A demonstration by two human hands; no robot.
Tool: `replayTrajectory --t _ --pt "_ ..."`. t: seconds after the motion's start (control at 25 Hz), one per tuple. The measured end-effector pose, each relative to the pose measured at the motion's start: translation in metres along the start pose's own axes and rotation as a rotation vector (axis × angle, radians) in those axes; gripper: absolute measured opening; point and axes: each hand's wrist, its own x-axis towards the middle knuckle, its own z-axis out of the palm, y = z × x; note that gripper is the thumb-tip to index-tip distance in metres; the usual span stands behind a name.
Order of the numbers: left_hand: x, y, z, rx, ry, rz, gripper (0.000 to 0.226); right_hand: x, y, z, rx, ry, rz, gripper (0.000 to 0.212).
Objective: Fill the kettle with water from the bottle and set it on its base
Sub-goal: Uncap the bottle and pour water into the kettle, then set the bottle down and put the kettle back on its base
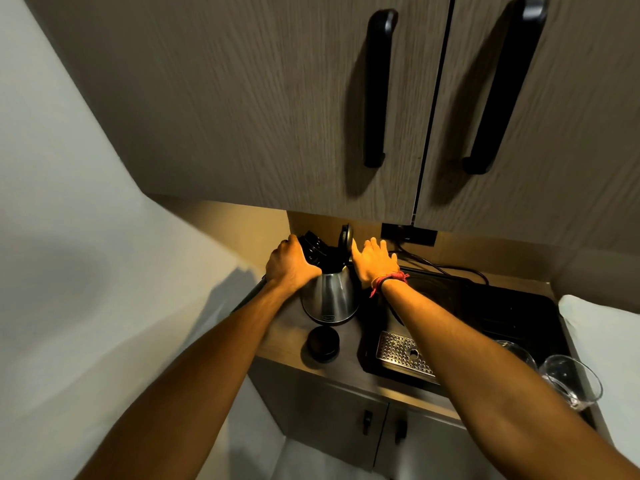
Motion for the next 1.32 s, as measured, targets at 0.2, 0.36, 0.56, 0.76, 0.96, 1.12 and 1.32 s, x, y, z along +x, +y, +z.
replayTrajectory --t 0.2,0.36,0.56,0.76,0.96,1.12,1.32 --pt "-0.004 -0.015 0.003 -0.390 0.129 -0.110 0.071 0.002 -0.007 0.002 0.002 0.017 -0.059 0.057" --pt "-0.015 -0.033 0.010 -0.649 0.255 -0.210 0.067 0.008 -0.025 0.006 0.080 0.004 -0.037 0.070" --pt "-0.028 -0.061 0.020 -0.674 0.310 -0.211 0.077 0.012 -0.037 0.026 -0.054 0.075 -0.050 0.085" --pt "-0.030 -0.070 0.021 -0.709 0.300 -0.190 0.081 0.014 -0.042 0.038 -0.173 0.160 -0.380 0.065" --pt "-0.032 -0.081 0.024 -0.713 0.286 -0.203 0.089 0.014 -0.048 0.041 -0.300 0.108 -0.359 0.064" --pt "-0.036 -0.086 0.021 -0.717 0.225 -0.204 0.096 -0.001 -0.054 0.043 -0.333 0.178 -0.407 0.064" --pt "-0.052 -0.094 0.025 -0.696 0.154 -0.210 0.098 -0.063 -0.034 0.112 -0.528 0.317 -0.929 0.051"
